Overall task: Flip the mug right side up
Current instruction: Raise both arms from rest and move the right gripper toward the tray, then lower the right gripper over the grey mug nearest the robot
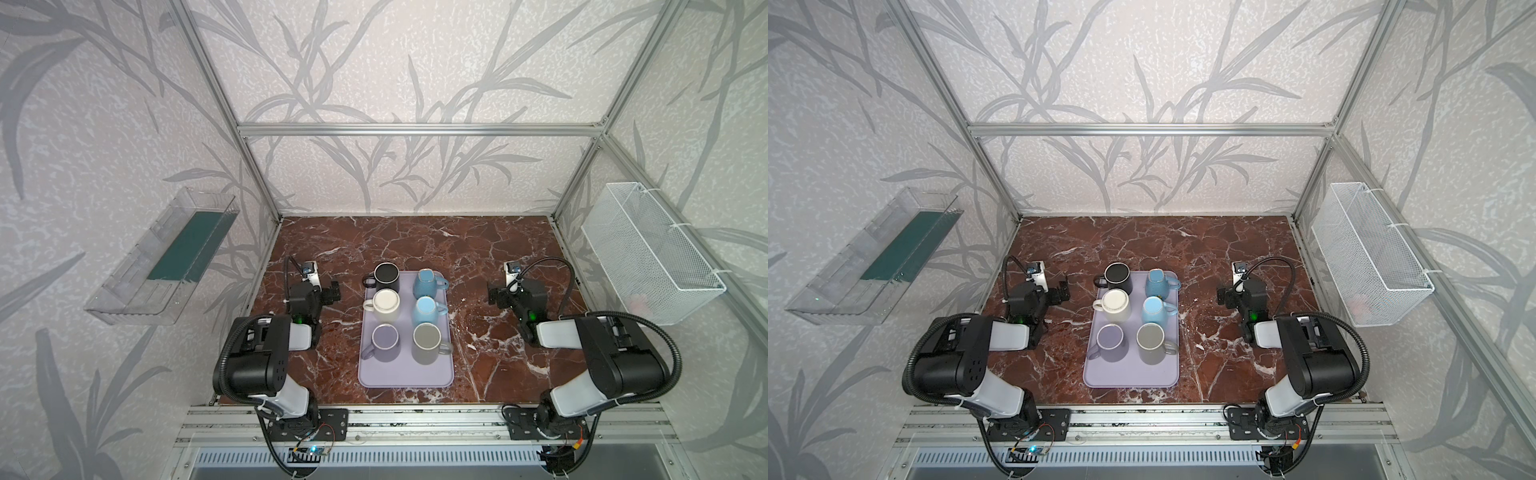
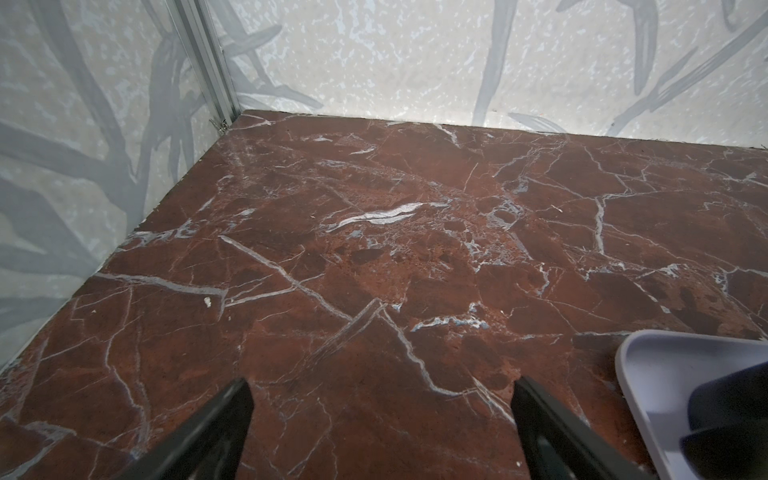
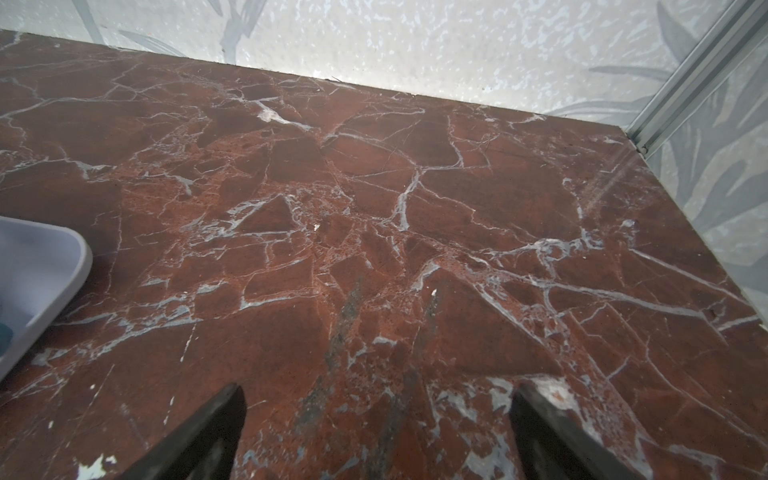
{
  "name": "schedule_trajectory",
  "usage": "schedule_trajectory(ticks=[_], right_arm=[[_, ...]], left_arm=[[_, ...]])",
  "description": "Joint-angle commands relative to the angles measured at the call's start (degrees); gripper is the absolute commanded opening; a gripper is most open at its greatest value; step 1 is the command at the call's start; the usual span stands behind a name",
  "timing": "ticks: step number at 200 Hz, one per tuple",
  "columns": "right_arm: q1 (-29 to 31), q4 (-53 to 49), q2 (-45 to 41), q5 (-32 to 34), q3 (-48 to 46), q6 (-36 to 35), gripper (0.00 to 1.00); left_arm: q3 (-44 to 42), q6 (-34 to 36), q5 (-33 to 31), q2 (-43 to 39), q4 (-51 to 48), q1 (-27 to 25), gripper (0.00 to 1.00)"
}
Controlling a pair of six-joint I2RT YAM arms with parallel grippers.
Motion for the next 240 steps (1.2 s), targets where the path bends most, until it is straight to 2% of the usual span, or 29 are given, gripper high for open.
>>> schedule_trajectory(ticks=[1, 77, 97, 114, 127, 142, 156, 173, 181, 198, 240], right_arm=[[-0.04, 0.16, -1.14, -0.33, 1.07, -0.52, 0.99], [-0.11, 0.39, -1.27, -0.42, 0.88, -0.51, 0.99], [-0.09, 0.5, -2.02, 0.08, 1.55, -0.75, 0.99], [0.17, -13.89, -5.6, -2.38, 6.73, -1.72, 0.99], [1.04, -24.99, -8.16, -1.59, 11.64, -1.54, 0.99], [1.27, -31.94, -11.57, -3.3, 14.68, 1.26, 0.99], [1.81, -37.21, -15.59, -7.68, 16.59, 2.88, 0.99], [4.15, -50.22, -20.19, -11.52, 21.4, 3.64, 0.99], [5.74, -56.08, -21.79, -13.71, 23.64, 3.45, 0.96], [10.4, -62.94, -23.61, -16.97, 27.49, 3.85, 0.96], [23.06, -84.23, -21.53, -15.47, 40.17, 0.37, 0.91]], left_arm=[[0.41, 1.52, 0.45, -0.11, 1.02, 0.14, 0.99], [0.57, 1.26, 0.58, -0.11, 0.69, 0.28, 0.99], [2.04, 0.14, -3.8, -1.43, -2.87, -0.01, 0.99], [6.62, -0.44, -5.95, -6.01, -15.84, -0.33, 0.99], [11.86, -2.4, -11.31, -8.75, -28.11, -1.36, 0.99], [16.3, -5.42, -11.9, -11.45, -37.53, -2.26, 0.99], [17.72, -7.81, -11.12, -14.43, -40.76, -3.8, 0.99], [18.92, -11.8, -10.72, -18.77, -45.19, -4.95, 0.99], [19.65, -13.98, -10.44, -20.57, -48.05, -5.04, 0.99], [20.24, -16.67, -8.75, -23.74, -51.78, -5.12, 0.99], [20.51, -19.8, -1.05, -28.85, -55.26, -5.22, 0.99]])
